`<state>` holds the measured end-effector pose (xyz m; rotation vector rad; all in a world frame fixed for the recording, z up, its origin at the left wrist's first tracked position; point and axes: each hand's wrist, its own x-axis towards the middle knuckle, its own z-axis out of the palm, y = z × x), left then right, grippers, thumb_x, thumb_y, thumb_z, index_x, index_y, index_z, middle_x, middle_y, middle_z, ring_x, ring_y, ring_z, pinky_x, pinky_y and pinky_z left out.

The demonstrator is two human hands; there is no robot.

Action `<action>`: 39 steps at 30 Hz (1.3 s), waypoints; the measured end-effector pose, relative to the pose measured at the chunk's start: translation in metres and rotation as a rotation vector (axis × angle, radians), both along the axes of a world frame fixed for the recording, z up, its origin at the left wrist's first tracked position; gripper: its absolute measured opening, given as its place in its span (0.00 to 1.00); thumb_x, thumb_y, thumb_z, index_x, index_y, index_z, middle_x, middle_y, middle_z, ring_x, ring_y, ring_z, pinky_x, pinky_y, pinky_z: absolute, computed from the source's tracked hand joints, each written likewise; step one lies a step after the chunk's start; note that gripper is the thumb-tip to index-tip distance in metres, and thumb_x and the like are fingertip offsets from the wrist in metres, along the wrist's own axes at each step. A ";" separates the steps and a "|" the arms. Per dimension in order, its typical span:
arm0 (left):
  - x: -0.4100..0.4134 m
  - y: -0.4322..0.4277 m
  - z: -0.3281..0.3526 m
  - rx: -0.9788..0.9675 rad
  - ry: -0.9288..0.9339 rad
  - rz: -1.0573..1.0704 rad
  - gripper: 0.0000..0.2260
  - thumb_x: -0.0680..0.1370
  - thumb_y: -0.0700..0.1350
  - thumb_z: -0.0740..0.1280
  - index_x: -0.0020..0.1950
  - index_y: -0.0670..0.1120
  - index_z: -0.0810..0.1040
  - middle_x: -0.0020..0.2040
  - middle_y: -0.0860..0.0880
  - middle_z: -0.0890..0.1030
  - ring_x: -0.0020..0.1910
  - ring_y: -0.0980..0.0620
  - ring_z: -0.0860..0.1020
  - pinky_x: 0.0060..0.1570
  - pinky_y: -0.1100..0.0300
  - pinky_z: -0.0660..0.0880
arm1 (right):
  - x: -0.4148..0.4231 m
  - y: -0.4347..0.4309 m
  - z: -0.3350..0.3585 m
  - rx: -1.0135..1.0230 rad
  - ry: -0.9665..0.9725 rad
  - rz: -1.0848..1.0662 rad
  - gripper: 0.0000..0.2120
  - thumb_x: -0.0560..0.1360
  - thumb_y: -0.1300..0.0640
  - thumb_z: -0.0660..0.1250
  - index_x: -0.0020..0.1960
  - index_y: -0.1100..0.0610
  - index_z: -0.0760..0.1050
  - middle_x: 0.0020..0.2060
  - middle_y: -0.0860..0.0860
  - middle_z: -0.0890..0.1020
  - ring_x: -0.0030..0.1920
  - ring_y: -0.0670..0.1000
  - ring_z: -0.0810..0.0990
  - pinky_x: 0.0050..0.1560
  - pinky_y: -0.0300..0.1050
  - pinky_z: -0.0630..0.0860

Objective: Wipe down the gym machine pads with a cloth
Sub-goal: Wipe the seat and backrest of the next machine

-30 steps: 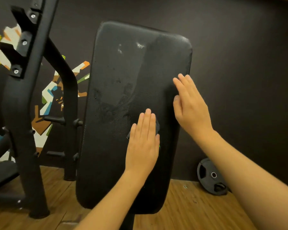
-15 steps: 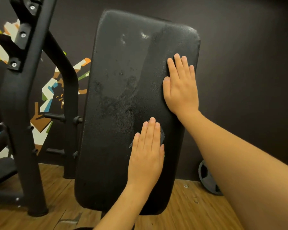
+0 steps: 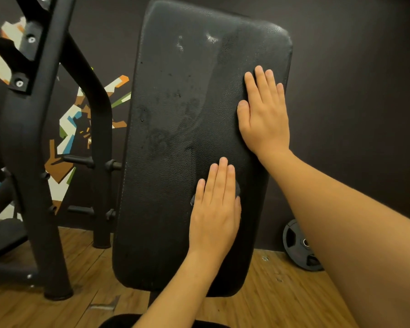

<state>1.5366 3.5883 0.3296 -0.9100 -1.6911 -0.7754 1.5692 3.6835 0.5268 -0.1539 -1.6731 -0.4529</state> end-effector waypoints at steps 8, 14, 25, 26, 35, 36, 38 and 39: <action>0.002 -0.005 -0.015 -0.022 -0.015 -0.004 0.26 0.86 0.48 0.50 0.83 0.41 0.51 0.83 0.42 0.51 0.83 0.46 0.49 0.79 0.48 0.55 | 0.000 0.001 0.000 -0.003 0.001 0.000 0.28 0.84 0.50 0.51 0.81 0.58 0.60 0.81 0.56 0.60 0.82 0.58 0.54 0.81 0.55 0.47; -0.002 -0.009 -0.007 -0.048 0.013 -0.002 0.26 0.85 0.48 0.51 0.83 0.41 0.53 0.83 0.42 0.52 0.82 0.46 0.50 0.79 0.48 0.56 | -0.002 0.001 0.000 0.001 0.017 0.011 0.27 0.84 0.50 0.52 0.81 0.58 0.61 0.81 0.57 0.61 0.82 0.58 0.55 0.81 0.55 0.47; -0.003 -0.012 -0.047 -0.097 0.034 0.022 0.27 0.85 0.48 0.53 0.82 0.41 0.55 0.83 0.42 0.54 0.82 0.45 0.53 0.77 0.48 0.57 | -0.003 0.000 -0.006 -0.006 0.035 -0.035 0.27 0.84 0.52 0.50 0.82 0.58 0.59 0.81 0.56 0.60 0.82 0.58 0.54 0.81 0.54 0.47; -0.003 -0.013 -0.043 -0.099 0.027 0.020 0.27 0.85 0.48 0.53 0.82 0.41 0.55 0.83 0.42 0.54 0.82 0.46 0.53 0.78 0.48 0.56 | -0.004 0.000 -0.006 -0.008 0.034 -0.034 0.27 0.84 0.52 0.50 0.82 0.58 0.59 0.81 0.56 0.60 0.82 0.58 0.54 0.81 0.54 0.47; 0.005 -0.013 -0.079 -0.104 -0.032 0.016 0.27 0.84 0.49 0.53 0.82 0.42 0.54 0.83 0.42 0.56 0.82 0.45 0.55 0.79 0.47 0.57 | -0.003 -0.001 -0.007 -0.013 0.041 -0.030 0.27 0.84 0.52 0.50 0.82 0.58 0.60 0.81 0.56 0.61 0.82 0.58 0.55 0.81 0.54 0.48; 0.005 -0.014 -0.083 -0.118 -0.028 0.016 0.27 0.84 0.49 0.53 0.82 0.42 0.54 0.82 0.42 0.56 0.82 0.45 0.54 0.79 0.48 0.56 | -0.003 -0.002 -0.006 -0.014 0.041 -0.030 0.27 0.84 0.52 0.50 0.82 0.58 0.60 0.81 0.56 0.60 0.82 0.58 0.55 0.81 0.54 0.48; 0.002 -0.014 -0.081 -0.133 -0.008 0.019 0.27 0.84 0.49 0.52 0.82 0.42 0.54 0.83 0.42 0.56 0.82 0.46 0.53 0.78 0.49 0.53 | -0.003 -0.001 -0.007 -0.014 0.039 -0.036 0.27 0.84 0.52 0.50 0.82 0.58 0.60 0.81 0.56 0.60 0.82 0.58 0.55 0.81 0.54 0.48; 0.001 -0.014 -0.076 -0.135 -0.005 0.020 0.27 0.84 0.49 0.52 0.82 0.42 0.53 0.83 0.42 0.55 0.82 0.46 0.53 0.78 0.49 0.52 | -0.004 -0.002 -0.007 -0.012 0.037 -0.035 0.27 0.84 0.52 0.50 0.82 0.58 0.60 0.81 0.56 0.60 0.82 0.58 0.55 0.81 0.54 0.48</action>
